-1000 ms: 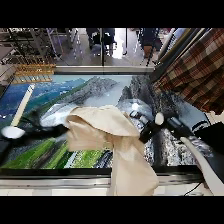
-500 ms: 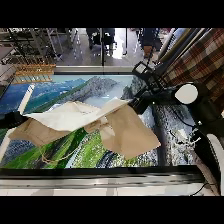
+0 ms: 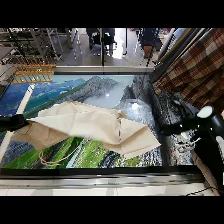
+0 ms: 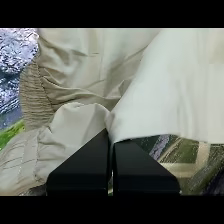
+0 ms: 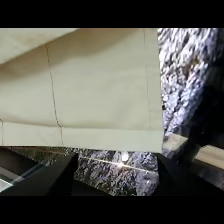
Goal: Fold the clothes and pants, and hang the long-sleeved shirts on hangers.
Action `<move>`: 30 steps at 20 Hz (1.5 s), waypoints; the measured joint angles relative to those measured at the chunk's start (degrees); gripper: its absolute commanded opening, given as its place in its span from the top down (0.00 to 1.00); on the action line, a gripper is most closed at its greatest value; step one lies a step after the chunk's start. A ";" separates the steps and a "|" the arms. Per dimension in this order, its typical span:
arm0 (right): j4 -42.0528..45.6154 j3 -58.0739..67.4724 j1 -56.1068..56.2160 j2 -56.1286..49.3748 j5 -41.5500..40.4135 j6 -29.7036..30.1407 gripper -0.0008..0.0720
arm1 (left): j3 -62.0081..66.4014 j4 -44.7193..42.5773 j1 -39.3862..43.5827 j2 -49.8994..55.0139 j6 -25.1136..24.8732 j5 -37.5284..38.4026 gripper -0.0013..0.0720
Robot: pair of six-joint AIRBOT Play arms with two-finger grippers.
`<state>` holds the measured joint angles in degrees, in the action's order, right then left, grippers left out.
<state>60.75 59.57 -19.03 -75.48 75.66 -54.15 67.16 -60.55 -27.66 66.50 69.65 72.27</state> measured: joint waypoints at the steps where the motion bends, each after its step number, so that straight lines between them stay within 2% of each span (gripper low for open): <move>1: -0.50 -2.21 -1.31 -0.11 -1.62 0.66 0.22 | 0.00 -0.07 0.00 0.09 0.00 -0.02 0.97; 3: -1.22 -4.96 -3.02 -1.14 -4.76 1.46 0.23 | 0.00 -0.22 0.00 0.22 0.00 -0.09 0.97; 4: -1.49 -5.64 -3.54 -2.08 -6.05 1.77 0.30 | 0.00 -0.22 0.00 0.24 0.00 -0.09 0.97; 9: -2.49 -6.84 -4.61 -7.76 -7.43 4.81 0.32 | 0.00 -0.31 0.00 0.31 0.00 -0.20 0.97; 11: -3.19 -6.95 -4.72 -9.16 -6.86 6.16 0.53 | 0.00 -0.31 0.00 0.31 0.00 -0.20 0.97; 12: -3.82 -6.99 -4.76 -9.73 -6.86 6.99 0.69 | 0.00 -0.31 0.00 0.31 0.00 -0.20 0.97; 13: -4.44 -7.06 -4.76 -10.12 -7.19 7.80 0.73 | 0.00 -0.31 0.00 0.31 0.00 -0.20 0.97; 15: -6.80 -7.08 -4.59 -10.58 -9.92 8.87 0.96 | 0.00 -0.31 0.00 0.31 0.00 -0.20 0.97; 19: -10.01 -5.95 -2.49 -10.60 -11.93 9.27 0.97 | 0.33 -0.31 -0.09 -0.04 0.00 -0.02 0.97; 21: -9.07 -2.64 -1.44 -8.92 -9.94 8.15 0.97 | 2.58 0.50 -0.72 -0.83 0.00 0.90 0.97; 24: -5.29 6.45 -0.74 -2.49 -6.69 4.39 0.97 | 11.67 6.64 -3.45 -2.25 0.28 3.91 0.97; 27: -0.79 19.82 -0.70 7.41 -5.81 0.48 0.97 | 26.97 21.16 -8.96 -3.17 2.16 5.35 0.97; 30: 3.50 33.75 -2.54 17.77 -10.16 -3.41 0.97 | 43.67 44.57 -17.16 -3.78 3.13 -0.11 0.97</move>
<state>64.25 93.32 -21.56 -57.71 65.49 -57.56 110.83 -15.99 -44.82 62.72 72.77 72.16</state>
